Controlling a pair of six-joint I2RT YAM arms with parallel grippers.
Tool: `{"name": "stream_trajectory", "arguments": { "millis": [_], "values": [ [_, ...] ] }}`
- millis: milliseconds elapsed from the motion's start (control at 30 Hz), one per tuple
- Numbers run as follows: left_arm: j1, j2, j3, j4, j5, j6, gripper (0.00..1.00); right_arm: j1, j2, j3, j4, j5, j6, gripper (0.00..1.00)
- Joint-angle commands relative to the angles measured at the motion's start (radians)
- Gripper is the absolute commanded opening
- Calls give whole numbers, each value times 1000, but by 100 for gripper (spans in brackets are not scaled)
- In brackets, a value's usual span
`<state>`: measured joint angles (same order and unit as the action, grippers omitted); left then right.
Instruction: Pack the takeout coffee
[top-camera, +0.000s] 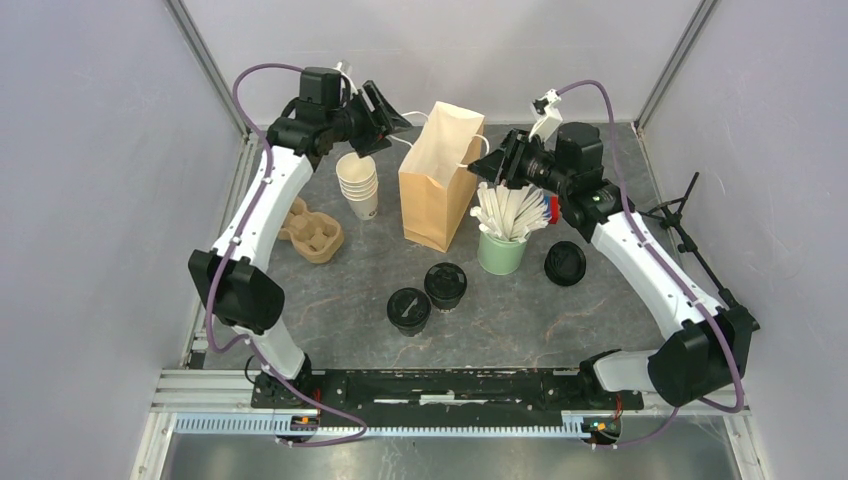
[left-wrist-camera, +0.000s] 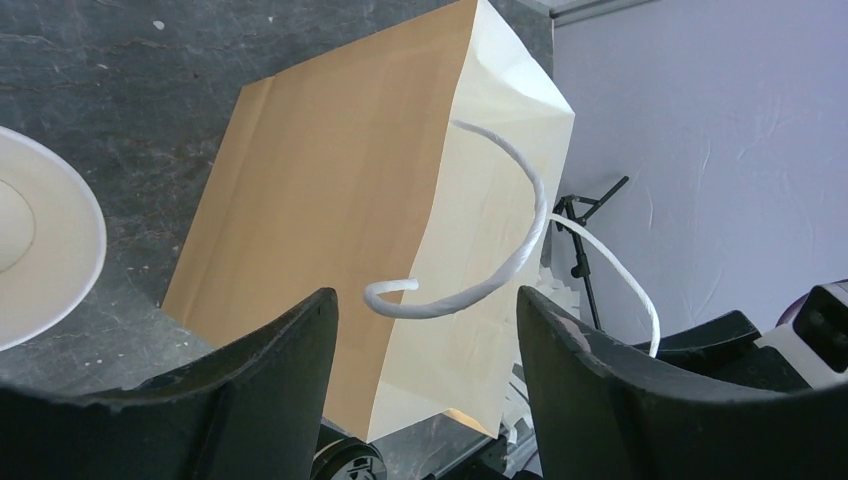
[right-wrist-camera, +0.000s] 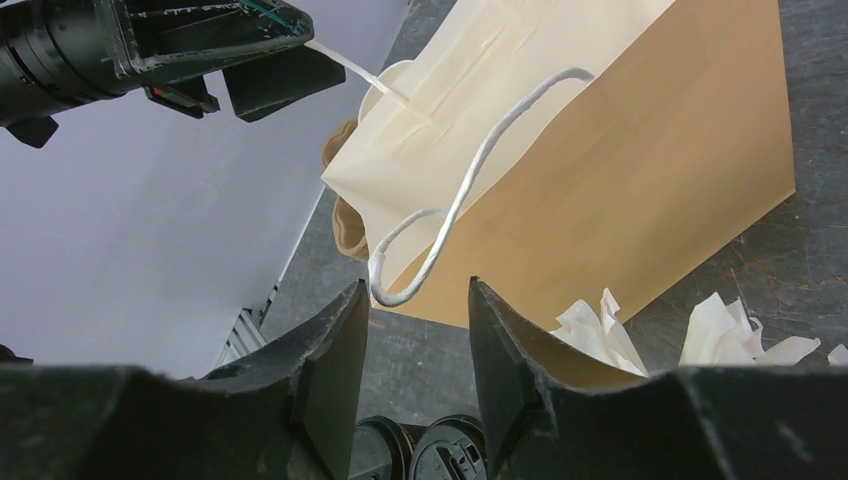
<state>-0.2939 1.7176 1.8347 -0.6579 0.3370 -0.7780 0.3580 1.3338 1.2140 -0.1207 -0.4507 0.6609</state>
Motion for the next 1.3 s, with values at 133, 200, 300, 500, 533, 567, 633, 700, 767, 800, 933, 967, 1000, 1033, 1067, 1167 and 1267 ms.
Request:
{"name": "stream_trajectory", "arguments": {
  "millis": [133, 200, 300, 500, 533, 567, 633, 700, 767, 800, 933, 967, 1000, 1033, 1067, 1167, 1267],
  "values": [
    [13, -75, 107, -112, -15, 121, 76, -2, -73, 81, 27, 11, 25, 64],
    [13, -83, 153, -194, -33, 155, 78, -2, -90, 87, 13, 11, 37, 69],
    [15, -130, 158, -276, -81, 187, 100, -2, -124, 85, -38, 28, 40, 76],
    [15, -295, 13, -340, -329, 231, 100, -2, -214, 29, -104, 79, 43, 98],
    [17, -324, -24, -346, -405, 234, 100, -1, -233, 17, -106, 96, 35, 98],
    [21, -345, -70, -347, -478, 234, 100, -2, -250, 8, -113, 115, 25, 98],
    [45, -376, -146, -359, -601, 198, 100, -2, -272, 2, -133, 149, -4, 98],
    [95, -384, -210, -376, -667, 171, 100, -2, -290, -14, -149, 179, -26, 98],
    [151, -384, -270, -370, -696, 171, 100, -2, -311, -44, -149, 191, -33, 98],
    [173, -385, -310, -338, -698, 199, 100, -2, -321, -57, -152, 193, -42, 98],
    [231, -372, -418, -213, -738, 292, 88, -2, -337, -72, -177, 191, -75, 98],
    [240, -360, -428, -194, -758, 310, 88, -2, -336, -67, -185, 193, -89, 98],
    [253, -336, -410, -217, -779, 269, 90, -2, -337, -57, -193, 193, -101, 98],
    [279, -314, -383, -246, -772, 206, 92, -2, -334, -45, -203, 194, -118, 98],
    [292, -287, -348, -280, -762, 153, 92, -2, -330, -33, -217, 194, -136, 98],
    [292, -243, -326, -304, -734, -14, 95, -2, -325, 0, -254, 210, -194, 98],
    [292, -222, -360, -308, -727, -170, 88, -2, -330, 5, -258, 226, -224, 98]
  ]
}}
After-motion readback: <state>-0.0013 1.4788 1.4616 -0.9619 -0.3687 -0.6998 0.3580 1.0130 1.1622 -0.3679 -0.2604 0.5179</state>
